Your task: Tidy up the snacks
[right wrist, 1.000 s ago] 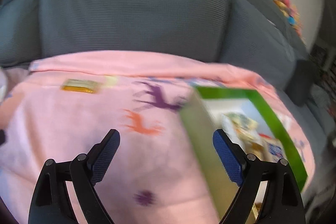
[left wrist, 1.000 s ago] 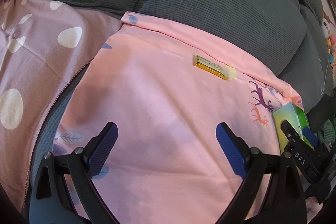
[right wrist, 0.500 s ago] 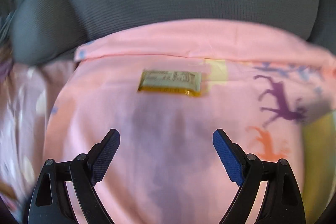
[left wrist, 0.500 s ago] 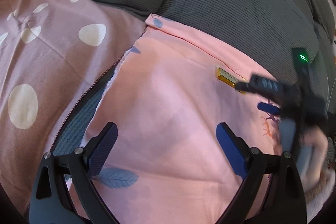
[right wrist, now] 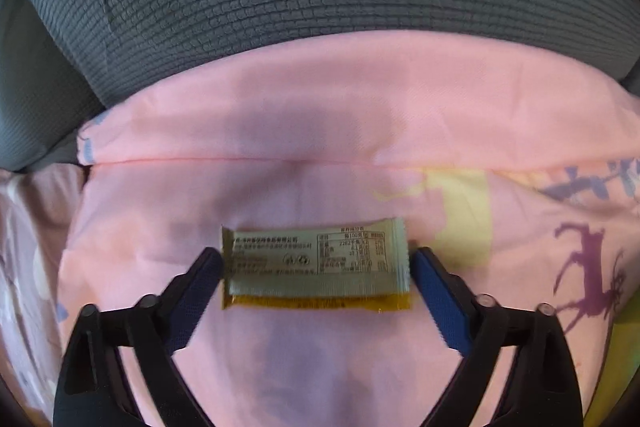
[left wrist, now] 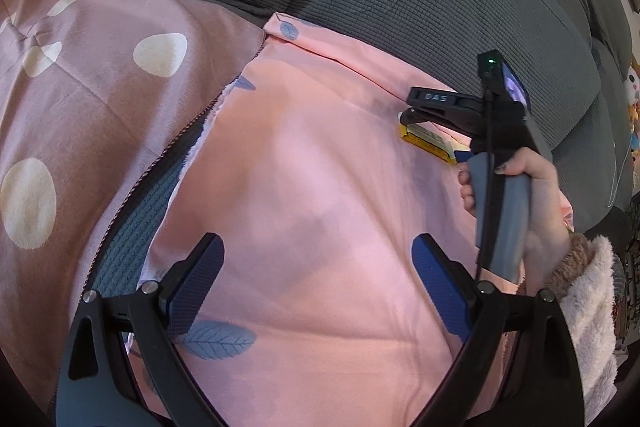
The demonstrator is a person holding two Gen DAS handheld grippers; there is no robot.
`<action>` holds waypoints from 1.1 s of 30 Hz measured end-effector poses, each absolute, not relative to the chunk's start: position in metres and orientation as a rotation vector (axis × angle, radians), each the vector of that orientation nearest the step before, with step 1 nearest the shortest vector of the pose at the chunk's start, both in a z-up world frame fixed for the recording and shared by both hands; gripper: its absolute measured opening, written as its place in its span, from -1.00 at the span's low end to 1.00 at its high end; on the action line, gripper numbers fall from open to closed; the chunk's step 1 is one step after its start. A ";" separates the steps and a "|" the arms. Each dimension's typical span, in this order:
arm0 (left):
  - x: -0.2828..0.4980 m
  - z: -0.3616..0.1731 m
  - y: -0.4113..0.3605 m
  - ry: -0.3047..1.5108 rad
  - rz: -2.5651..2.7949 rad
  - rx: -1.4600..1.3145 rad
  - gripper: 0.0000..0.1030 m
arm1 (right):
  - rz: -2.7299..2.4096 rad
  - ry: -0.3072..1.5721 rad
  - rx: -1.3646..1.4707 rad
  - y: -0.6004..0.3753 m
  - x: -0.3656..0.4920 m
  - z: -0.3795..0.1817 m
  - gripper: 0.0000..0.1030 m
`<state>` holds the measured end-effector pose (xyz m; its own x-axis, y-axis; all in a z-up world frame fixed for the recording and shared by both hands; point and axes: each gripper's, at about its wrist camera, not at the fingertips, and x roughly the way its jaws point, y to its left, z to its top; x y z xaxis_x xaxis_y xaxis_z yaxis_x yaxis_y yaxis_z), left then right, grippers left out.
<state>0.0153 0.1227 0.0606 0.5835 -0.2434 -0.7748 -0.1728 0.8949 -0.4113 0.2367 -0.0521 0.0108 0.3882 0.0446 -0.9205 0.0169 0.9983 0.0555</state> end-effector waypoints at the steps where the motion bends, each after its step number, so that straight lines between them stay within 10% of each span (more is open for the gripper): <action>1: 0.015 0.060 0.123 0.958 -0.046 -0.478 0.85 | 0.014 1.168 0.056 -0.050 0.237 0.009 0.92; 5: 0.016 0.059 0.123 0.962 -0.046 -0.479 0.85 | 0.028 1.151 -0.010 -0.040 0.229 0.006 0.83; 9: 0.018 0.058 0.124 0.964 -0.045 -0.485 0.85 | 0.045 1.153 -0.094 -0.030 0.210 0.012 -0.50; 17: 0.016 0.058 0.121 0.969 -0.035 -0.473 0.85 | 0.188 1.204 -0.048 -0.043 0.157 0.017 -0.89; 25: 0.017 0.054 0.125 0.983 -0.015 -0.495 0.85 | 0.227 1.198 -0.170 -0.044 0.130 0.057 -0.70; 27: 0.018 0.053 0.125 0.988 -0.019 -0.498 0.85 | 0.228 1.133 -0.254 -0.035 0.136 0.068 0.44; 28: 0.018 0.053 0.125 0.991 -0.025 -0.498 0.85 | 0.245 1.103 -0.298 -0.026 0.140 0.072 0.70; 33: 0.019 0.053 0.130 0.990 -0.044 -0.519 0.85 | 0.386 1.119 -0.581 0.022 0.180 0.053 0.78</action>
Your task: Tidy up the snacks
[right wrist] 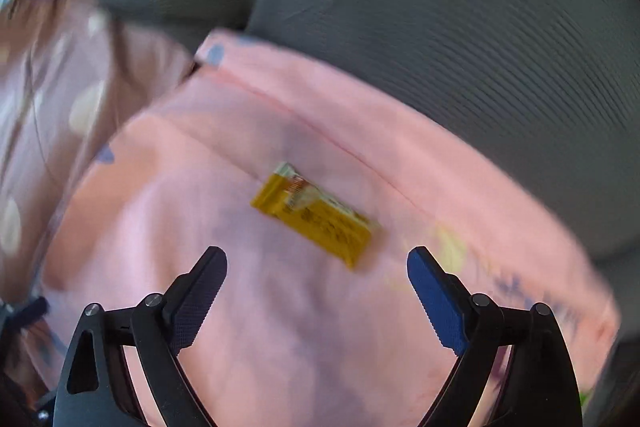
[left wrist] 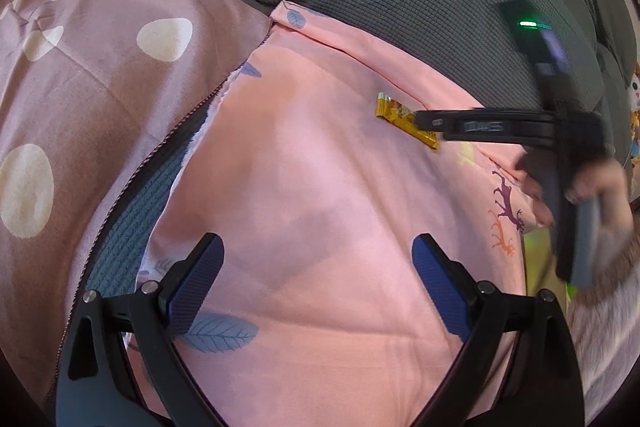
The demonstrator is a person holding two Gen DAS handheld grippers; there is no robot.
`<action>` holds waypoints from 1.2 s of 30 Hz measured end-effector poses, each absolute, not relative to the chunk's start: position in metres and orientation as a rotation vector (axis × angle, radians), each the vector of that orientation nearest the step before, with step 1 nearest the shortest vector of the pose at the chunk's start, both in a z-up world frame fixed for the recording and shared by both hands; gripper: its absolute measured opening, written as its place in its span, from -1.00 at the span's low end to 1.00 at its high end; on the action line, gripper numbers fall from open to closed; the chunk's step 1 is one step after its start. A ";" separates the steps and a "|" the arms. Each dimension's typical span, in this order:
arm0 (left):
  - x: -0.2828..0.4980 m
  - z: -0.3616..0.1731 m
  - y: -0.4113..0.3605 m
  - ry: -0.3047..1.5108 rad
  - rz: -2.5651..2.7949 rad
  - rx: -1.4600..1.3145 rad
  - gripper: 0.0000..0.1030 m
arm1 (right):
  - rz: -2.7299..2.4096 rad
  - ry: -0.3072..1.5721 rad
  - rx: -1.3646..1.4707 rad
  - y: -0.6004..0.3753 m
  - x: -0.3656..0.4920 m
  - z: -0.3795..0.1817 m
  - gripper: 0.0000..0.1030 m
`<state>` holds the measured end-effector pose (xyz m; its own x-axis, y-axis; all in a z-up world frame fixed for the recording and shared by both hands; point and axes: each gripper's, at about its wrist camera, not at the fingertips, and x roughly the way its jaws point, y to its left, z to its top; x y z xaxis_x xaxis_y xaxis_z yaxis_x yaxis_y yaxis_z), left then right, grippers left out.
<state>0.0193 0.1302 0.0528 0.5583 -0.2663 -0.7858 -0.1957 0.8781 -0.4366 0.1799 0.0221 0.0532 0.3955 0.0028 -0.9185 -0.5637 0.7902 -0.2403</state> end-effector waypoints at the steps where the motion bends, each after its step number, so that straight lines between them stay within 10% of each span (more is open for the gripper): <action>1: 0.020 0.052 0.132 0.990 -0.044 -0.529 0.85 | 0.400 1.120 -0.630 0.026 0.185 0.047 0.78; 6: 0.023 0.049 0.132 1.008 -0.061 -0.539 0.85 | 0.483 1.095 -0.743 0.039 0.210 0.014 0.70; 12: 0.026 0.046 0.128 1.014 -0.063 -0.539 0.85 | 0.507 1.204 -0.397 0.005 0.224 0.010 -0.22; 36: 0.007 0.046 0.054 1.064 -0.222 -0.334 0.83 | 0.200 1.230 0.186 -0.150 -0.004 0.029 -0.06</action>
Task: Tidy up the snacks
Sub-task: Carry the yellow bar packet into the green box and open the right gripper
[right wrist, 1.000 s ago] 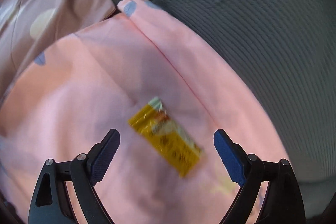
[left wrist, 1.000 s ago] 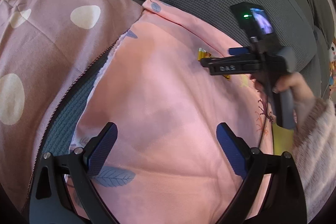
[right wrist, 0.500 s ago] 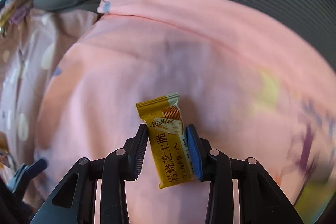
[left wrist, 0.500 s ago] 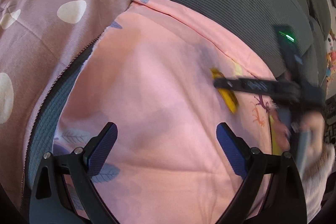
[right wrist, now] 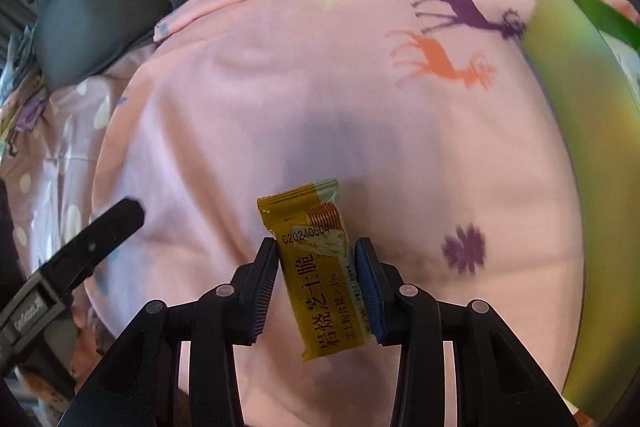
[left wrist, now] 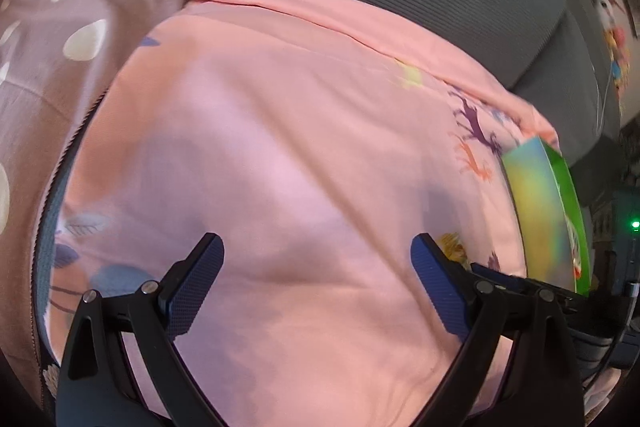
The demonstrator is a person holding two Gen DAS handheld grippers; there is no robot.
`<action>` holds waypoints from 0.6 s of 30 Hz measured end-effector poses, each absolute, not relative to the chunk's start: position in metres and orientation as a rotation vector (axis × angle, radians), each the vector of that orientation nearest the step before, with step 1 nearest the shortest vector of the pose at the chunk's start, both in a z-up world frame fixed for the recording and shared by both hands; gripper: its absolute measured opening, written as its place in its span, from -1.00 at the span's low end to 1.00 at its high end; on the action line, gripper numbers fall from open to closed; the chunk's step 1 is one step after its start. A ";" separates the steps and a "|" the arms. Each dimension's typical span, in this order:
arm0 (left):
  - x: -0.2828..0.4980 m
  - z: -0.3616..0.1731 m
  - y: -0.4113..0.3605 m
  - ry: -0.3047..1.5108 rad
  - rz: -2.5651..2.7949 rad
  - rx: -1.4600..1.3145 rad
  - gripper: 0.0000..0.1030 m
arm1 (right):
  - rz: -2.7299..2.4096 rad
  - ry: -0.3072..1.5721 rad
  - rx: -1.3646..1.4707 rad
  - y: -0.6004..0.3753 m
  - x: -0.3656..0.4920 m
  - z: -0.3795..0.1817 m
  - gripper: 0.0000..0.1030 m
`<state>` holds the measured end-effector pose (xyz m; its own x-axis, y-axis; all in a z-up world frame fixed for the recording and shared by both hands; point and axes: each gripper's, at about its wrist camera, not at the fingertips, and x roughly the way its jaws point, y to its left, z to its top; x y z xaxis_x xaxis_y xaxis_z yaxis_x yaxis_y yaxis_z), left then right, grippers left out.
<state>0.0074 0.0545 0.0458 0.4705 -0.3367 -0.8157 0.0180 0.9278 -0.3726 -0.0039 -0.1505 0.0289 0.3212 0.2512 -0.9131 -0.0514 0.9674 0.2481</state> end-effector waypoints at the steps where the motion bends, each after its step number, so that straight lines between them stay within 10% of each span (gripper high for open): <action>1: 0.005 0.045 0.050 1.074 -0.236 -0.338 0.83 | 0.188 1.210 0.185 -0.154 -0.008 0.031 0.05; 3: 0.001 0.041 0.043 1.097 -0.286 -0.372 0.80 | 0.168 1.152 0.192 -0.163 -0.014 0.040 0.38; 11: -0.011 0.038 0.008 1.125 -0.448 -0.349 0.17 | 0.257 1.061 0.345 -0.199 -0.024 0.059 0.37; 18: -0.015 0.029 -0.020 1.155 -0.526 -0.343 -0.22 | 0.313 1.129 0.379 -0.203 -0.018 0.042 -0.09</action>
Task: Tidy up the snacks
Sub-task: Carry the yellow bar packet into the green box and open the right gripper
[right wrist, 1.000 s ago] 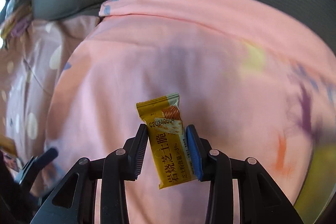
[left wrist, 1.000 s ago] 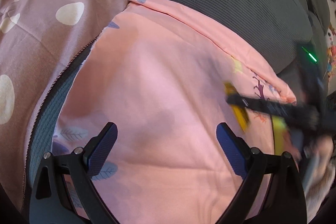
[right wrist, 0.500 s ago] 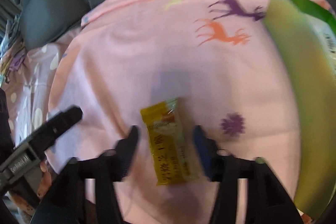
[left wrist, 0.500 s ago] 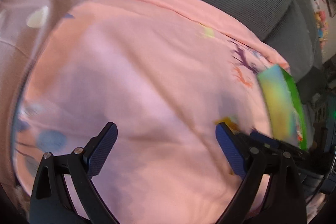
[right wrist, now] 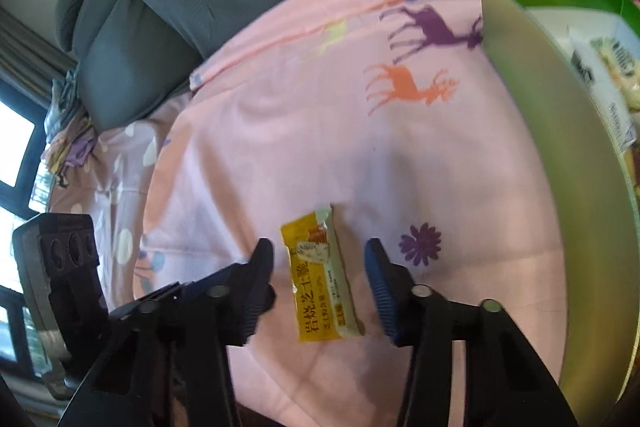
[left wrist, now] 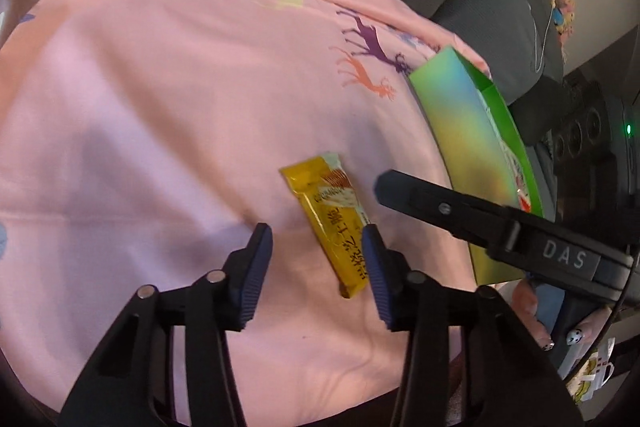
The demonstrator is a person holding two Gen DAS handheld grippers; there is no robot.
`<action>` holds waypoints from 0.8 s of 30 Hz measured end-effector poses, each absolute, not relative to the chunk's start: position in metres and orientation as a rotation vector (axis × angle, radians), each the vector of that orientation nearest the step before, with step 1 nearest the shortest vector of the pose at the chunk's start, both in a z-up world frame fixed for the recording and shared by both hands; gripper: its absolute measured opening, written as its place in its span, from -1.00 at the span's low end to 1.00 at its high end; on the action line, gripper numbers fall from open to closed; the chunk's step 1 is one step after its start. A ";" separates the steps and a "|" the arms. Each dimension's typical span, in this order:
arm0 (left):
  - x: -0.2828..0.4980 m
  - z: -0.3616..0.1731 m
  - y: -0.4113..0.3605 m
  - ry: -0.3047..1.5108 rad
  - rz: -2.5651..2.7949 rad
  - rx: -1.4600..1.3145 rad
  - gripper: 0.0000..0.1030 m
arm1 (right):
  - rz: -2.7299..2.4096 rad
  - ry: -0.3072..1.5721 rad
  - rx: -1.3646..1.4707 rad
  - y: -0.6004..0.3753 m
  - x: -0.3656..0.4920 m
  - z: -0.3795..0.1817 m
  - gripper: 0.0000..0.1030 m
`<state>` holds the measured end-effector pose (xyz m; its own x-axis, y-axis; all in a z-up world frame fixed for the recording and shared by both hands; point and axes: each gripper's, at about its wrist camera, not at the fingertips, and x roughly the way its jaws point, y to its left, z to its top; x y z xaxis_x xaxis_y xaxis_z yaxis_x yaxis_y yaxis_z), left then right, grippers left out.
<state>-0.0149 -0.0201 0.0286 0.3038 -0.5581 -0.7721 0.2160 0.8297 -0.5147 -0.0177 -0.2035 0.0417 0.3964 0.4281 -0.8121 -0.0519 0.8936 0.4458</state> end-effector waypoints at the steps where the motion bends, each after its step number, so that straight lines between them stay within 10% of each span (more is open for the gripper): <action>1: -0.015 0.027 -0.023 1.160 -0.528 -0.337 -0.32 | 0.311 1.133 0.378 -0.203 -0.017 0.039 -0.10; 24: -0.043 0.090 -0.083 0.890 -0.515 -0.267 -0.59 | 0.326 0.952 0.343 -0.219 -0.050 0.096 -0.26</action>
